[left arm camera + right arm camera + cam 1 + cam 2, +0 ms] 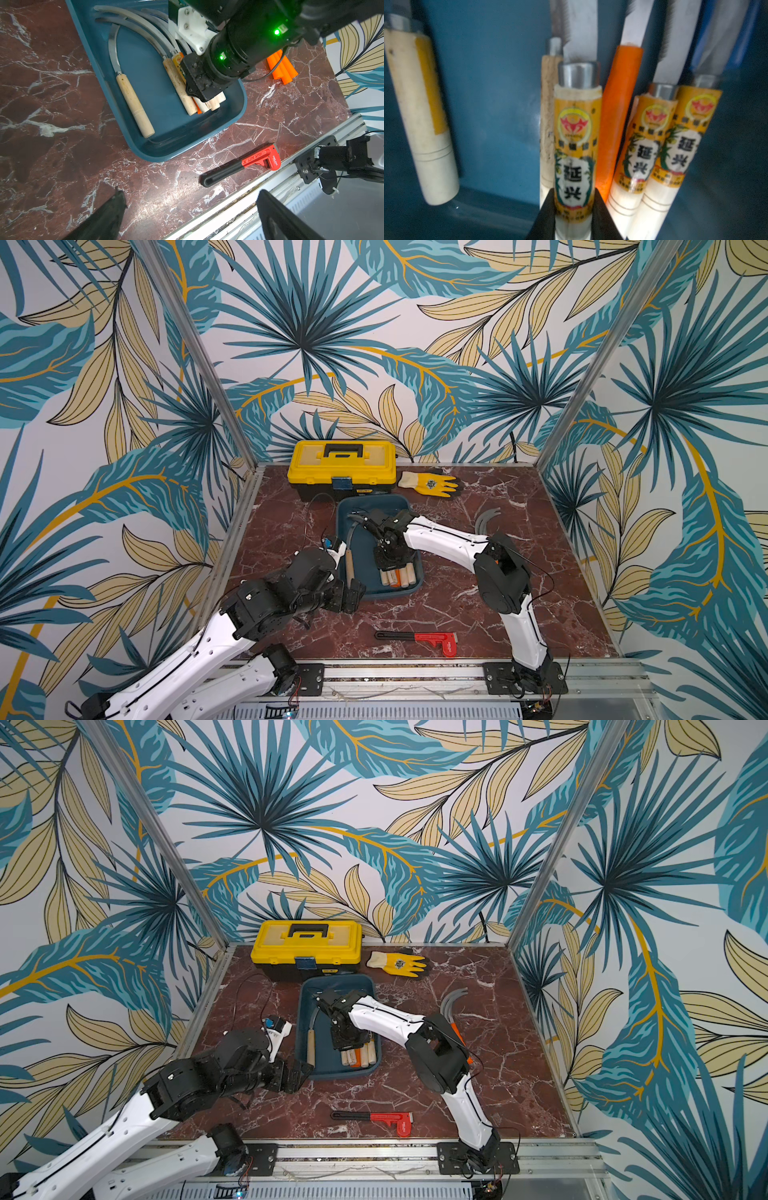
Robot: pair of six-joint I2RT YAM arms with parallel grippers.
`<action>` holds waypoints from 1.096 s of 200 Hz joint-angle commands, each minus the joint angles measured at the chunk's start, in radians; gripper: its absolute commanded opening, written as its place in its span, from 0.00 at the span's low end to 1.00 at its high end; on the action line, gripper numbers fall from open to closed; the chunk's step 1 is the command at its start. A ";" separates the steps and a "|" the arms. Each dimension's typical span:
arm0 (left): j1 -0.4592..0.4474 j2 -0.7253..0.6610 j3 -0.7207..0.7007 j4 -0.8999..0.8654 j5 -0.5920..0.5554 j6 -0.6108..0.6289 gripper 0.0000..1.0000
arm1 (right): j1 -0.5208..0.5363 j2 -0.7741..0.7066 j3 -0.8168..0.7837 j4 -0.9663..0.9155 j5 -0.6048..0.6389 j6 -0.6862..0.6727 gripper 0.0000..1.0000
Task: Put small sickles into storage boxes
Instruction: Place the sickle in the storage box.
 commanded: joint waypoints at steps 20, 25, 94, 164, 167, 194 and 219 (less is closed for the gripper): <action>0.043 0.050 0.045 -0.005 -0.001 0.058 1.00 | -0.018 0.038 0.048 -0.022 -0.015 -0.033 0.16; 0.052 0.059 0.048 -0.005 0.005 0.064 0.99 | -0.018 0.044 0.056 -0.027 -0.015 -0.036 0.18; 0.124 0.143 0.091 0.020 0.061 0.131 0.99 | -0.018 0.036 0.108 -0.073 -0.021 -0.059 0.54; 0.127 0.210 0.128 0.035 0.095 0.160 0.99 | -0.053 -0.080 0.026 -0.061 -0.015 -0.039 0.95; 0.126 0.214 0.132 0.035 0.094 0.161 0.99 | -0.054 -0.085 0.022 -0.060 -0.014 -0.038 0.99; 0.126 0.244 0.152 0.035 0.116 0.169 1.00 | -0.067 -0.138 -0.017 -0.053 -0.018 -0.022 0.99; 0.127 0.280 0.175 0.040 0.139 0.177 0.99 | -0.078 -0.189 -0.044 -0.054 -0.009 -0.015 1.00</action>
